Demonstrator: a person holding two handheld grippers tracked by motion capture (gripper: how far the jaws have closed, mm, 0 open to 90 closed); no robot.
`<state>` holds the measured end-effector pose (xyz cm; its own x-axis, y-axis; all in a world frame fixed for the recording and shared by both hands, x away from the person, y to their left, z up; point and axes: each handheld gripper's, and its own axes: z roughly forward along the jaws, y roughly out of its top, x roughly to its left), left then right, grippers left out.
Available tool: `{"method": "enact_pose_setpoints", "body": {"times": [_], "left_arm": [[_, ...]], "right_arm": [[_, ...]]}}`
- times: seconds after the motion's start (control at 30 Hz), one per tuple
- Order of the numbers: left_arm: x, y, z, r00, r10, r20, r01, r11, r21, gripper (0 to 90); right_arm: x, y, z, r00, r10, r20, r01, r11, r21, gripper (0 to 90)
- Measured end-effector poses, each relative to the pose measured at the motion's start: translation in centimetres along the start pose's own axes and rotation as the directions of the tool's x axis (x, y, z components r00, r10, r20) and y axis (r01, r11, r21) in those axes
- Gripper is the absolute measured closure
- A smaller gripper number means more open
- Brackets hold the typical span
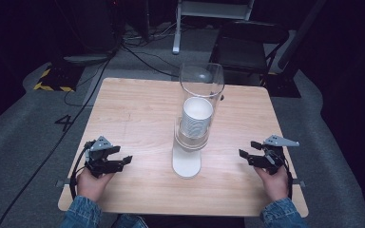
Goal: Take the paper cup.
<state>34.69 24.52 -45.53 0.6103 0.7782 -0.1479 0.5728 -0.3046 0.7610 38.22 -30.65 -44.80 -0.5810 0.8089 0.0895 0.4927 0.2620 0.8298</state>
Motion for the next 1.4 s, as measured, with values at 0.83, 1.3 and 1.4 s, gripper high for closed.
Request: {"method": "enact_pose_setpoints", "body": {"times": [0.83, 1.3, 1.4], "left_arm": [[-0.1, 0.3, -0.6, 0.9998, 0.005, -0.020, -0.007, 0.9972, -0.074, 33.1], [0.2, -0.6, -1.5, 0.9985, -0.016, -0.052, 0.012, 0.9967, -0.080, 32.7], [0.2, -0.7, -1.5, 0.9980, -0.016, -0.060, 0.011, 0.9965, -0.083, 32.7]], "right_arm": [[-0.2, -0.1, -1.0, 0.9996, -0.005, 0.029, 0.006, 1.000, -0.020, 31.5], [3.7, 2.2, 1.2, 0.9886, -0.072, -0.133, 0.067, 0.997, -0.044, 29.9], [4.9, 2.7, 1.8, 0.9797, -0.099, -0.174, 0.092, 0.995, -0.048, 29.8]]}}
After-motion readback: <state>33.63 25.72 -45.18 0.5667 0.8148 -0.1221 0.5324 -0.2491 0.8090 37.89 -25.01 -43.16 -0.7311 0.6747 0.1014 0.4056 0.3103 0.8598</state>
